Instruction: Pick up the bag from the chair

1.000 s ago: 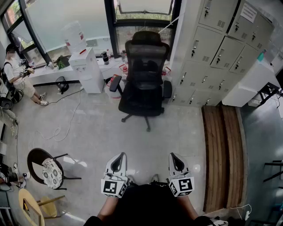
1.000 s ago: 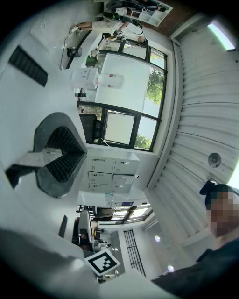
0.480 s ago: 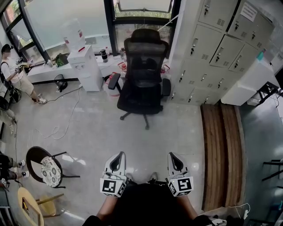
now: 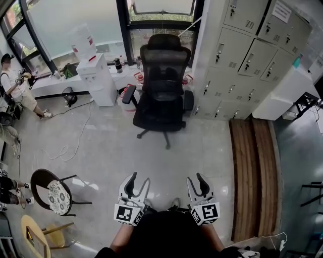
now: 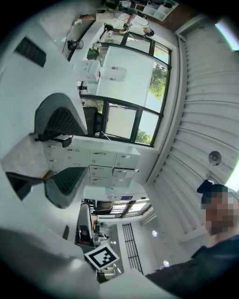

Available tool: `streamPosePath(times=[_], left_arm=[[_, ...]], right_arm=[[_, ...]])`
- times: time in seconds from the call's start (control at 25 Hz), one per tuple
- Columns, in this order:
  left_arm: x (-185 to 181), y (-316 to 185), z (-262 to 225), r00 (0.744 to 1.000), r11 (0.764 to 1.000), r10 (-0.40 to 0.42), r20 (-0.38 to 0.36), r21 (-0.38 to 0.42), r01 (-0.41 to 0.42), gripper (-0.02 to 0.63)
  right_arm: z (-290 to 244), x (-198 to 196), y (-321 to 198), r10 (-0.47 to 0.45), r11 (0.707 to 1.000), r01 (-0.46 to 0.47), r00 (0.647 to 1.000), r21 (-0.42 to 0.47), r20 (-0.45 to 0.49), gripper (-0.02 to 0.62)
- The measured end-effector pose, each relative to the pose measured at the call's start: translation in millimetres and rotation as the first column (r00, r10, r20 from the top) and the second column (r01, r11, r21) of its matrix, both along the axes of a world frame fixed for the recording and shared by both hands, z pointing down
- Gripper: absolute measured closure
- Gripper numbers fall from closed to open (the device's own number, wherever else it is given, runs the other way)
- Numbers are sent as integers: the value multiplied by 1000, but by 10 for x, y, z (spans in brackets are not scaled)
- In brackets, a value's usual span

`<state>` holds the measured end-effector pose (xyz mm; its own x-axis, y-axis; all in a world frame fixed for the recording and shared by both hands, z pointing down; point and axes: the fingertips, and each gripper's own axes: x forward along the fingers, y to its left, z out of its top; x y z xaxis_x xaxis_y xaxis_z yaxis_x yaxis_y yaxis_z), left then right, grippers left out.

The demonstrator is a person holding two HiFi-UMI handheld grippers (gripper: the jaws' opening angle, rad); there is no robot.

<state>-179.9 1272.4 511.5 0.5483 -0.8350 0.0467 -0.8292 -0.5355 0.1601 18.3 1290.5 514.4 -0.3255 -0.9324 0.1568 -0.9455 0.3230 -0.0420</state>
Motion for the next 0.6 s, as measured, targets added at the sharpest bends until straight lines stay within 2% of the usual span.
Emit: streamPosePath(times=[0.36,0.6], left_arm=[[395,20,64,1000,1000,-10,30,-25,11,410],[593,0,132,998,997,-50,30,-60,52,410]], right_arm=[[135,349,-17,-29,999,30,999,-33,25,454],[260,525,-150,-100,993,102,994,-61,49,454]])
